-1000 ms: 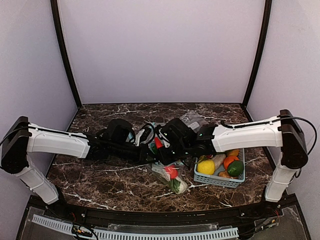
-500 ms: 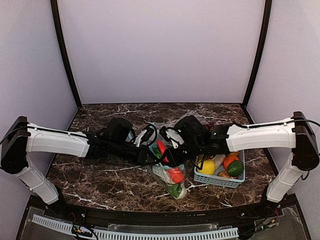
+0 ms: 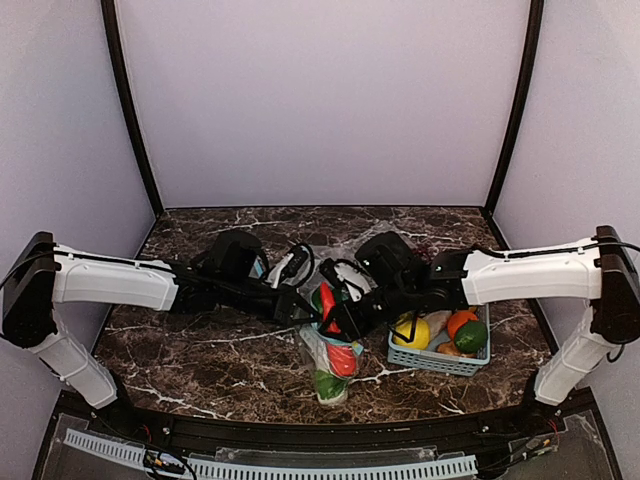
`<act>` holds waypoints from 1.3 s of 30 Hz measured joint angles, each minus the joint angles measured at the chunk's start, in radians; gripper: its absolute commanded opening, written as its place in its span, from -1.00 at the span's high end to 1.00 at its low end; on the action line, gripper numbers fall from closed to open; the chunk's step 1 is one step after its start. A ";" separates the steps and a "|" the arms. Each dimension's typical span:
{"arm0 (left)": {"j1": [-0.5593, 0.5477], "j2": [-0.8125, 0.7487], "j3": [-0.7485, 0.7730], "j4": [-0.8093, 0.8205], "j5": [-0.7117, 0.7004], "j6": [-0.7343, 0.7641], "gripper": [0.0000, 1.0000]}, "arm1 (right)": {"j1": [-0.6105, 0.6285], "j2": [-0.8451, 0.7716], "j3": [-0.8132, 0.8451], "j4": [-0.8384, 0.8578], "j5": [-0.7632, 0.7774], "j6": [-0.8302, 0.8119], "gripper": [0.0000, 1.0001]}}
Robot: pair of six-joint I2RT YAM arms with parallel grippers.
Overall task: Place the food in the zip-top bag and seal the zipper
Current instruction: Adjust the fake vegetable in the zipper food storage bag.
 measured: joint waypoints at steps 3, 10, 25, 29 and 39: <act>0.014 0.000 0.002 0.014 0.017 0.016 0.99 | 0.006 -0.035 -0.002 -0.026 -0.002 0.023 -0.46; 0.024 -0.002 0.003 0.014 0.066 0.063 0.99 | 0.011 -0.120 -0.002 -0.062 0.060 0.066 -0.15; 0.024 -0.013 0.005 -0.013 0.120 0.123 0.99 | 0.005 -0.096 -0.004 -0.063 0.216 0.104 0.01; 0.024 -0.013 0.011 -0.027 0.126 0.137 0.99 | -0.014 -0.094 -0.017 -0.051 0.230 0.140 -0.06; 0.024 -0.013 0.014 -0.028 0.164 0.157 0.99 | -0.045 -0.078 -0.066 0.032 0.177 0.181 0.45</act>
